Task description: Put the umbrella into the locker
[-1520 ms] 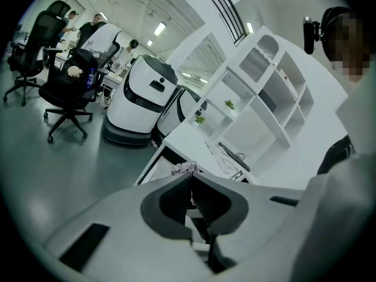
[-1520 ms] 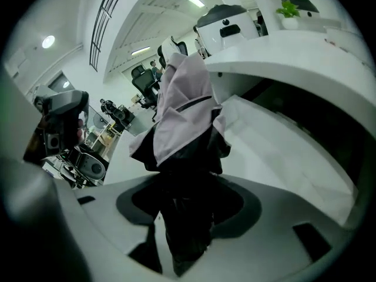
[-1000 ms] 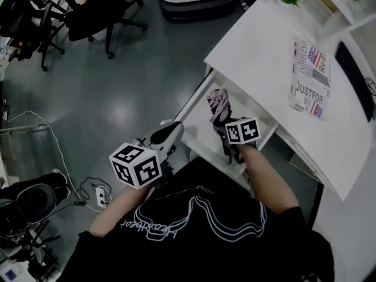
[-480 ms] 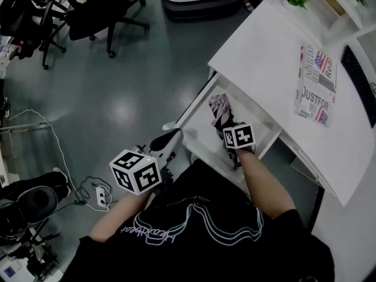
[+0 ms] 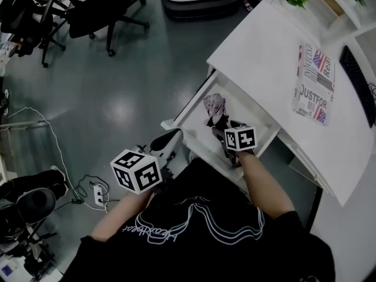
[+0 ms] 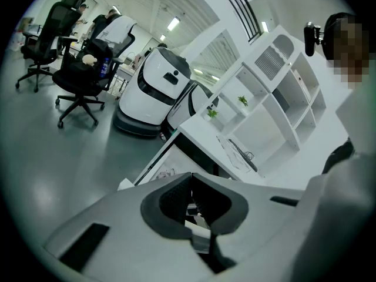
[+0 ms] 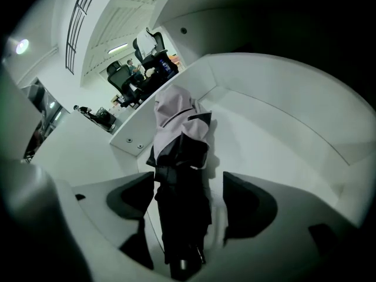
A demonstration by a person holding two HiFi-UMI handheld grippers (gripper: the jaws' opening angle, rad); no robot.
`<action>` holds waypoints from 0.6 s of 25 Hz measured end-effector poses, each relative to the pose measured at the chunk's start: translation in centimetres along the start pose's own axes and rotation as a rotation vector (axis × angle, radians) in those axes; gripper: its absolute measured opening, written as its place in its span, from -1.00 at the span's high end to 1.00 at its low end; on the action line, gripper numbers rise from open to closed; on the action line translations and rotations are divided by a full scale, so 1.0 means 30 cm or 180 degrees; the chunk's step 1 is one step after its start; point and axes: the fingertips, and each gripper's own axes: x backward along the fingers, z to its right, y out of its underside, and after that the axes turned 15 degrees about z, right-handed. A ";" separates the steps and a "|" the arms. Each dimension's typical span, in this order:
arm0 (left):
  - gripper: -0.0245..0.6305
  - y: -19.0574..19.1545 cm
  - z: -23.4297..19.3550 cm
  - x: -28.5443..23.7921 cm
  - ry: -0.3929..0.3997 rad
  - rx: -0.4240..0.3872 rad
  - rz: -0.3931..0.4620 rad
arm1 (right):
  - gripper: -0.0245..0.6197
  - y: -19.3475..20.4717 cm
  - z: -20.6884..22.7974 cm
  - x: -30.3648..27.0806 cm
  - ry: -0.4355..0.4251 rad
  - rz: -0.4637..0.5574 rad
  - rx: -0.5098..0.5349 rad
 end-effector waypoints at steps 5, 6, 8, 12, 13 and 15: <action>0.91 -0.006 0.043 -0.006 0.0028 0.0017 0.0067 | -0.36 -0.050 -0.009 0.067 -0.0170 0.0245 -0.0065; 0.91 -0.008 0.054 -0.007 0.0038 0.0021 0.0077 | -0.36 -0.067 -0.022 0.087 -0.0241 0.0300 -0.0067; 0.91 -0.012 0.074 -0.007 0.0044 0.0031 0.0091 | -0.26 -0.113 -0.060 0.141 -0.0373 0.0433 -0.0021; 0.91 -0.034 0.131 -0.005 0.0076 0.0051 0.0168 | 0.11 -0.256 -0.169 0.300 -0.0721 0.0877 0.0054; 0.91 -0.039 0.150 -0.003 0.0092 0.0047 0.0188 | 0.19 -0.292 -0.197 0.347 -0.0809 0.0986 0.0113; 0.91 -0.051 0.189 0.006 0.0124 0.0022 0.0218 | 0.37 -0.351 -0.256 0.441 -0.0979 0.1129 0.0307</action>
